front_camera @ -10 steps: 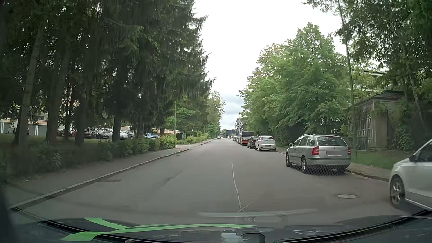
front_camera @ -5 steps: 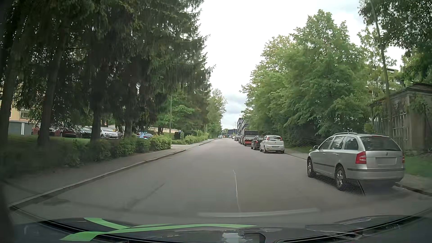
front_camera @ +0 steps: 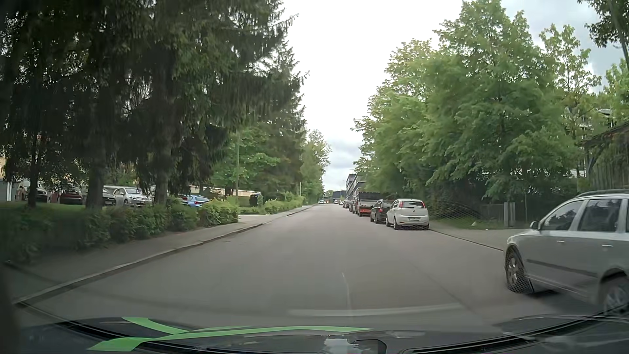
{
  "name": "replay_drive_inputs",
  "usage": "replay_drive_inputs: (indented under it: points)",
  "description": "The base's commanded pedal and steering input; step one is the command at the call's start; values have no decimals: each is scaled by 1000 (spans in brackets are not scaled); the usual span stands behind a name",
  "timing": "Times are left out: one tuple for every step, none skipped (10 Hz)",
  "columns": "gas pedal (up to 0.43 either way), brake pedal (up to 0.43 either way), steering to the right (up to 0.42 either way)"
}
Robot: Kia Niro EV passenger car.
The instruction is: Follow the waypoints while adhering to traffic rules and regulations
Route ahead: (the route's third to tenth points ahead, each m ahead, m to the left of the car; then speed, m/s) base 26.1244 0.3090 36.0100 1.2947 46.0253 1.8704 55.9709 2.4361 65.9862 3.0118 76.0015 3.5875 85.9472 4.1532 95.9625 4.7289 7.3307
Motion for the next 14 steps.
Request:
replay_drive_inputs:
  points:
    - [157, 0, -4]
    - [157, 0, -4]
    - [157, 0, -4]
    - [157, 0, -4]
    - [157, 0, -5]
    - [157, 0, -5]
    - [157, 0, -4]
    - [157, 0, -4]
    - [157, 0, -5]
    - [157, 0, -4]
    - [157, 0, -4]
    - [157, 0, -4]
    - [157, 0, -4]
    - [157, 0, -4]
